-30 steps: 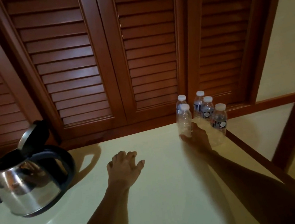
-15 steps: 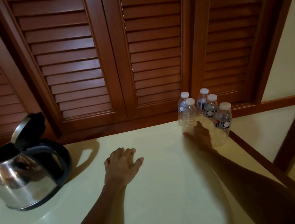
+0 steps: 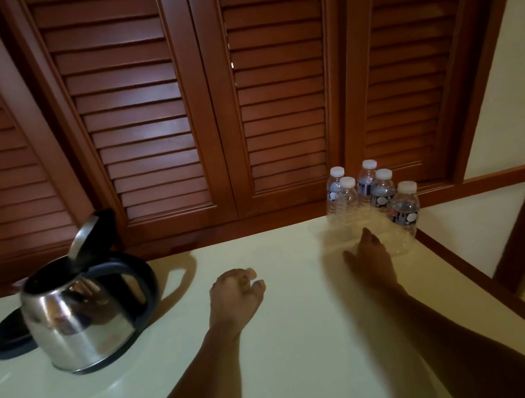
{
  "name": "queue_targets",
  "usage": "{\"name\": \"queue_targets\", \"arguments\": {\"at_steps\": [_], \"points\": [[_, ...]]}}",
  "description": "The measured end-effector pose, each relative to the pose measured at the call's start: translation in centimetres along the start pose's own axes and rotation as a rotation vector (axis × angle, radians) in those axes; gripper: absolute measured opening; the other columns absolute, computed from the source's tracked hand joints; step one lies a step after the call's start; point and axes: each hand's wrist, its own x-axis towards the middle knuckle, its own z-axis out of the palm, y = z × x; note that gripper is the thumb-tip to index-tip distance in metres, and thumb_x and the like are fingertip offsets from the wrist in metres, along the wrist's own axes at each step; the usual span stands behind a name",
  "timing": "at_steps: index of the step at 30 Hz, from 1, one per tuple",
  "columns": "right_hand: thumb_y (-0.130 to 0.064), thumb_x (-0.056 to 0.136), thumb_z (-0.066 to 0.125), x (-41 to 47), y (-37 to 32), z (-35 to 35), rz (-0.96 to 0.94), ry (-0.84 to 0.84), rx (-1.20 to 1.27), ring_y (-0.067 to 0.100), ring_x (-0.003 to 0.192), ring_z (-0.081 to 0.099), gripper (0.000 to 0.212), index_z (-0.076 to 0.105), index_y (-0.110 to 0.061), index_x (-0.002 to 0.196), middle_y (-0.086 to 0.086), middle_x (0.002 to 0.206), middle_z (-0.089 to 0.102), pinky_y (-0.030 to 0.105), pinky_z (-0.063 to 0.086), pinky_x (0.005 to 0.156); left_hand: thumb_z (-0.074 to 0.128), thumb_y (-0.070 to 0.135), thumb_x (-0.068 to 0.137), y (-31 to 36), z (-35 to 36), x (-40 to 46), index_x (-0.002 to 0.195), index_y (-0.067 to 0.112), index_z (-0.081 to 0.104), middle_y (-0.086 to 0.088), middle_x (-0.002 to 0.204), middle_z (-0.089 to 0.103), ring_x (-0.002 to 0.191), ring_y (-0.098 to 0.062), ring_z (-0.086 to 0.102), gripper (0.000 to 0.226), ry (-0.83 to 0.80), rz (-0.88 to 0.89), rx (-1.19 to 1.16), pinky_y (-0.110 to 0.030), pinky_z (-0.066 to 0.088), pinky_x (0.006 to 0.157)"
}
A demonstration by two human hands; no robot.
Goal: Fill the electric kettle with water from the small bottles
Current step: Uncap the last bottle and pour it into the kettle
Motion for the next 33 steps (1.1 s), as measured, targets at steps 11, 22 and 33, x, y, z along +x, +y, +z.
{"name": "queue_targets", "arguments": {"at_steps": [11, 22, 33], "points": [[-0.041, 0.092, 0.024, -13.4, -6.7, 2.0, -0.417, -0.248, -0.381, 0.024, 0.127, 0.042, 0.052, 0.058, -0.014, 0.121, 0.006, 0.134, 0.053, 0.044, 0.023, 0.111, 0.057, 0.033, 0.097, -5.9, -7.2, -8.2, 0.138, 0.026, 0.055, 0.002, 0.159, 0.034, 0.149, -0.011, 0.023, 0.042, -0.411, 0.265, 0.166, -0.031, 0.023, 0.12], [-0.069, 0.086, 0.013, -28.2, -24.4, 14.3, -0.882, -0.503, -0.238, 0.013, 0.141, 0.026, 0.078, 0.048, -0.021, 0.136, -0.002, 0.149, 0.04, 0.036, 0.016, 0.118, 0.064, 0.034, 0.093, -23.2, -26.0, -16.8, 0.122, 0.028, 0.068, 0.004, 0.146, 0.053, 0.142, -0.005, 0.037, 0.03, -0.199, 0.168, 0.202, -0.023, 0.031, 0.113], [-0.058, 0.092, 0.041, -33.3, -31.8, 19.7, -0.917, -0.562, -0.124, 0.006, 0.142, 0.019, 0.058, 0.034, -0.033, 0.144, -0.012, 0.154, 0.026, 0.026, 0.015, 0.114, 0.073, 0.025, 0.087, -33.4, -39.1, -17.5, 0.117, 0.014, 0.068, -0.004, 0.115, 0.072, 0.089, -0.013, 0.07, 0.032, 0.326, -0.3, -0.133, -0.026, 0.058, 0.079]]}}
